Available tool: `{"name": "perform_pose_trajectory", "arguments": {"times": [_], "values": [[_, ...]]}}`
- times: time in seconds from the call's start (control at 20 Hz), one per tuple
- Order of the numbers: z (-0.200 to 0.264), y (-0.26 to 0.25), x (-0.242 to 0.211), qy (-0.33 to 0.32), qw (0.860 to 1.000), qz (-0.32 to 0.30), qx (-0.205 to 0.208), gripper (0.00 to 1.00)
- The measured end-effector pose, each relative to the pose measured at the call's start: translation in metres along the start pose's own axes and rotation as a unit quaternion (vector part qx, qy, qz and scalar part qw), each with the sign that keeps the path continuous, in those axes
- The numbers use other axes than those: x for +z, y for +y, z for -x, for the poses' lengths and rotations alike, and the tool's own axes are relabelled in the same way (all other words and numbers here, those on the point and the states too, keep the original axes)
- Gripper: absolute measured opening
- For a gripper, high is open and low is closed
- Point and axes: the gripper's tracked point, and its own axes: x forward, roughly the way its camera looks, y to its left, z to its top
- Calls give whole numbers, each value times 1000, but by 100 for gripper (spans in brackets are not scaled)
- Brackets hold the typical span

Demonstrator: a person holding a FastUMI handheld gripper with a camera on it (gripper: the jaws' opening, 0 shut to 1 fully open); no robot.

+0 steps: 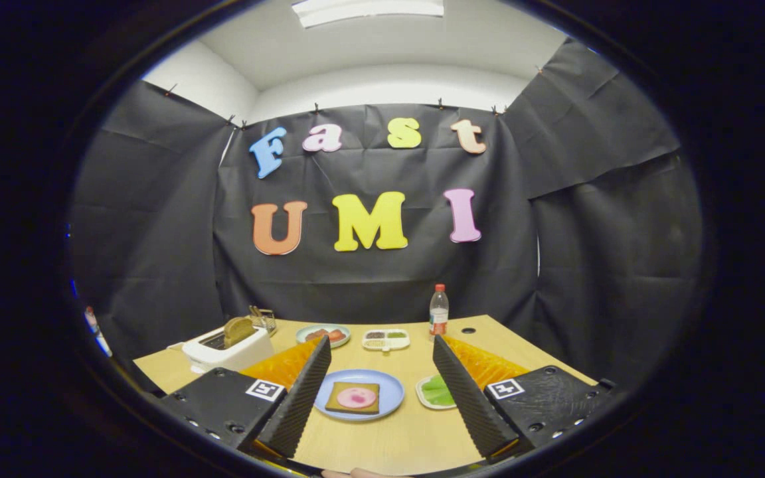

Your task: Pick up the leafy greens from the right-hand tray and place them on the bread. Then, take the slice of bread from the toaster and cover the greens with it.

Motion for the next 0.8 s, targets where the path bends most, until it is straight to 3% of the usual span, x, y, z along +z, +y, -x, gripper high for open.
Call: {"name": "perform_pose_trajectory", "arguments": {"times": [0.4, 0.8], "values": [[-65, -50, -5, 37, 999, 4, -17, 95], [-142, -121, -59, 133, 989, 20, -54, 95]]}}
